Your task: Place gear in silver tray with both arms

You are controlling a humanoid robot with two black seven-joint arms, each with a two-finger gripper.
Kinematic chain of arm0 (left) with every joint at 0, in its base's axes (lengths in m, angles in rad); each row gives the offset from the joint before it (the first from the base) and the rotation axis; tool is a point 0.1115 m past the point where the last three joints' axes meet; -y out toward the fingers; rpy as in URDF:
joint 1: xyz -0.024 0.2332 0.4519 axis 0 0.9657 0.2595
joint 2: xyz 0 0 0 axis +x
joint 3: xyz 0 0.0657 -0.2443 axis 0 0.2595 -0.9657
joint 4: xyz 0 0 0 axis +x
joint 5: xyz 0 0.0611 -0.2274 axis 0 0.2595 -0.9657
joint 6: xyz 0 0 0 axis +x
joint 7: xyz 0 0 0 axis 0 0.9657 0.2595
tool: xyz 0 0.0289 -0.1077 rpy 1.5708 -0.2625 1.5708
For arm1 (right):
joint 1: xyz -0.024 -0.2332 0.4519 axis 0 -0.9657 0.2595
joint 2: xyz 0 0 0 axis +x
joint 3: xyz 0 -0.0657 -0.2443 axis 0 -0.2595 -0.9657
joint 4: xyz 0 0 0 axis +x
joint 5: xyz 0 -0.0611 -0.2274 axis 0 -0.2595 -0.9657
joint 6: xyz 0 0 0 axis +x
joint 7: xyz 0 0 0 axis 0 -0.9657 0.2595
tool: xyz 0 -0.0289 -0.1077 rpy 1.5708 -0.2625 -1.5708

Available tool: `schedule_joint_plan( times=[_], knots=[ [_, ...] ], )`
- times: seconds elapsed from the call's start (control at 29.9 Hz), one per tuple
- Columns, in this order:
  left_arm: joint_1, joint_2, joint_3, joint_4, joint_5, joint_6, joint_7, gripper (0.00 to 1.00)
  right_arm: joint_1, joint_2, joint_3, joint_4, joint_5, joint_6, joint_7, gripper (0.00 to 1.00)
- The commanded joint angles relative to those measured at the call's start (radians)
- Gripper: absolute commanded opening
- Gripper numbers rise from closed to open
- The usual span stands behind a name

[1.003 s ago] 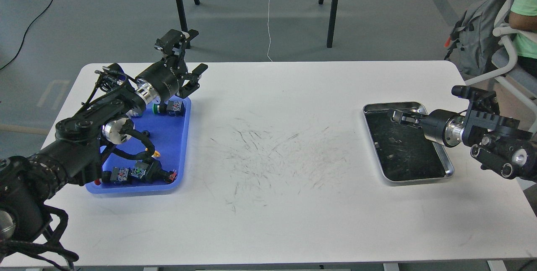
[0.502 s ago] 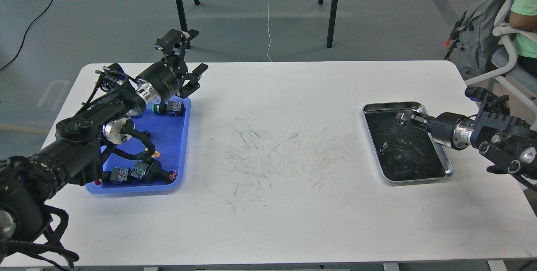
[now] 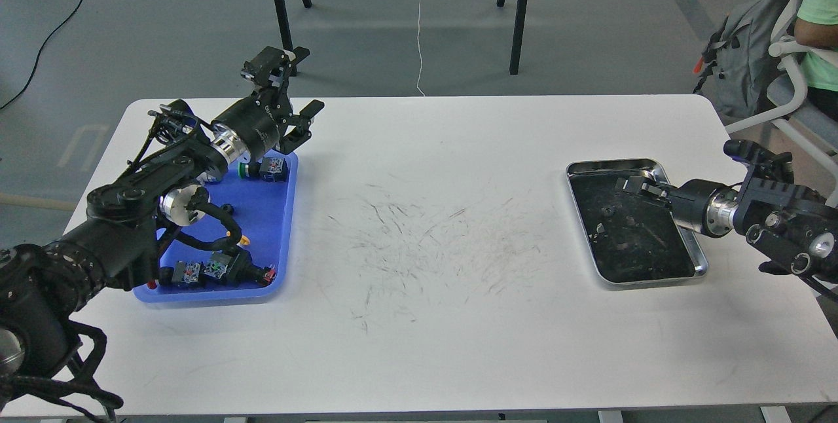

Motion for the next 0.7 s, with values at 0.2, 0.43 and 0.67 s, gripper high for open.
schedule_joint_plan(
  times=[0.2, 0.43, 0.67],
  knots=[
    [-0.001, 0.001, 0.000, 0.000, 0.000, 0.000, 0.000, 1.00, 0.043, 0.000, 0.018, 0.003, 0.005, 0.007, 0.000, 0.79],
    [0.000, 0.000, 0.000, -0.003, 0.000, 0.000, 0.000, 1.00, 0.085, -0.003, 0.073, 0.012, 0.121, 0.014, 0.000, 0.87],
    [-0.003, 0.001, 0.014, -0.012, 0.003, 0.000, 0.000, 1.00, 0.097, -0.014, 0.194, 0.022, 0.301, 0.012, 0.000, 0.91]
  ],
)
